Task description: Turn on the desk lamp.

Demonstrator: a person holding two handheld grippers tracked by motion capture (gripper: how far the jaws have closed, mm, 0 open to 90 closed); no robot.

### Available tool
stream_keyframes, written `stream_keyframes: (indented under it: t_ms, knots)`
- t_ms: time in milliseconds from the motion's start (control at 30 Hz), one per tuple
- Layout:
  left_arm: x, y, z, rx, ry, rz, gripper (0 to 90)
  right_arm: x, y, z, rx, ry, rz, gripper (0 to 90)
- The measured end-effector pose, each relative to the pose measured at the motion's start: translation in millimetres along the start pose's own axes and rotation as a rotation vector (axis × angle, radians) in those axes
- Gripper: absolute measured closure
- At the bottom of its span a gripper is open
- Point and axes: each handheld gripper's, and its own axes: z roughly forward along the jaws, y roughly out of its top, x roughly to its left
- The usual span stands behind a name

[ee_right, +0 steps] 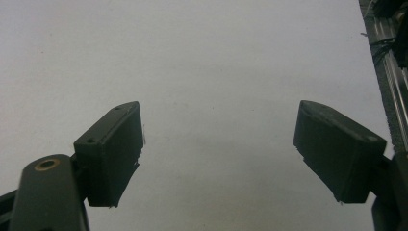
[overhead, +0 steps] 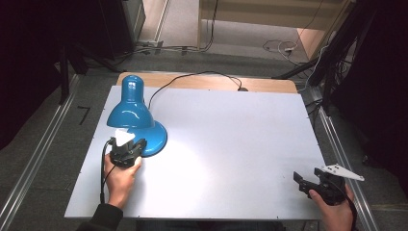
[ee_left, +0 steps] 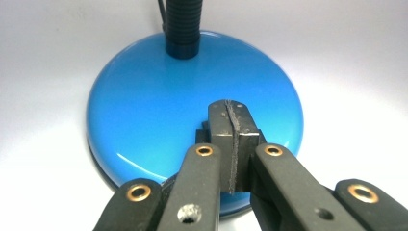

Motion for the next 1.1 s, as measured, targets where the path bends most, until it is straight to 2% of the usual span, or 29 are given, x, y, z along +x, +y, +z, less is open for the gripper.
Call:
stream_keyframes:
  t_ms: [233, 400, 733, 1100]
  knots:
    - [0.2, -0.8, 0.0, -0.009, -0.002, 0.000, 90.0, 1.0, 0.4, 0.3, 0.000, 0.005, -0.001, 16.1]
    - [-1.1, -1.4, 0.7, -0.020, 0.003, 0.029, 90.0, 0.3, 0.7, 1.3, 0.000, 0.001, 0.000, 16.1]
    - [-1.8, -0.1, -4.3, -0.049, -0.010, 0.006, 90.0, 0.6, 0.3, 0.4, 0.000, 0.004, -0.001, 16.1]
    - [-0.9, 0.0, -6.7, -0.055, -0.018, -0.013, 90.0, -0.1, 0.3, 1.1, 0.000, 0.002, -0.003, 16.1]
